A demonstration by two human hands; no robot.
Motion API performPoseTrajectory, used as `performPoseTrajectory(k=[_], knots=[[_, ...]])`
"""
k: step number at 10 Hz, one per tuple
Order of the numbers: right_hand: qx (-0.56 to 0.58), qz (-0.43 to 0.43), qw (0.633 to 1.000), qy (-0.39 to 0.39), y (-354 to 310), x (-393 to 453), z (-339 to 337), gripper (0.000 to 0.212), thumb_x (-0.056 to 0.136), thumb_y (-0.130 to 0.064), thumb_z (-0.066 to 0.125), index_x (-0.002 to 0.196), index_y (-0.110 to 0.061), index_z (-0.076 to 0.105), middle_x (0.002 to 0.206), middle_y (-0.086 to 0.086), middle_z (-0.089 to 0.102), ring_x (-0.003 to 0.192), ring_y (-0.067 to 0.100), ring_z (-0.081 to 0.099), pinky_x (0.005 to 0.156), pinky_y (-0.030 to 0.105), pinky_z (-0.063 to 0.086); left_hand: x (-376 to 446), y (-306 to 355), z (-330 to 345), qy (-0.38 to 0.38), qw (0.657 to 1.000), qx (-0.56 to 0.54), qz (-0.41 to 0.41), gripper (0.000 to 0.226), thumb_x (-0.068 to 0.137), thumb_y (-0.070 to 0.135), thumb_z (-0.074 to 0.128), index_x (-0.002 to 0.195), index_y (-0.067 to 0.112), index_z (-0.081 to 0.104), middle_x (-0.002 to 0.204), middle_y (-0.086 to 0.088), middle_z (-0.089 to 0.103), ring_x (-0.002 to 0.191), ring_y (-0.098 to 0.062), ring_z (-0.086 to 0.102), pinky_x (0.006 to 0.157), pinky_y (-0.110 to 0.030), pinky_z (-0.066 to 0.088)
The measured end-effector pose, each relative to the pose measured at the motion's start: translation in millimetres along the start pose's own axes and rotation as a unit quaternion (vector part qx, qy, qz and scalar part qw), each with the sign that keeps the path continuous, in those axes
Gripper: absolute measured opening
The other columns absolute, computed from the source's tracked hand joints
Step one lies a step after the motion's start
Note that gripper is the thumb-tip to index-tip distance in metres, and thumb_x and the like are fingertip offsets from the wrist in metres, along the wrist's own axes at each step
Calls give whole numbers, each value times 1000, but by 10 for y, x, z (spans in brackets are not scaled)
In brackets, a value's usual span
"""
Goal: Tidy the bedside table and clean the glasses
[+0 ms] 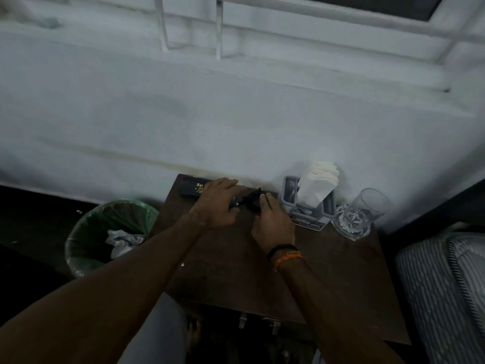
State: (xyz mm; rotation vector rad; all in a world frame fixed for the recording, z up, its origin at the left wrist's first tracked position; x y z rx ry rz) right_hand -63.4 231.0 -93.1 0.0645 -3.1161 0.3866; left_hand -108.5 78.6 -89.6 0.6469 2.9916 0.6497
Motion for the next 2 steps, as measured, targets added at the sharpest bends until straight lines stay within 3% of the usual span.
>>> performPoseTrajectory(k=[2], knots=[[22, -16, 999, 32, -19, -100, -242, 53, 91, -18, 53, 143, -11, 44, 146, 9, 45, 130, 29, 47, 103, 40, 45, -62, 199, -37, -34, 999, 24, 6, 78, 70, 42, 55, 145, 24, 44, 150, -5, 43, 141, -30, 35, 117, -46, 26]])
Point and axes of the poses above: each hand's wrist, its own x-axis towards the middle knuckle, its own z-axis out of the palm, y = z × x, the point moved 5 cm from there along x, towards the middle knuckle
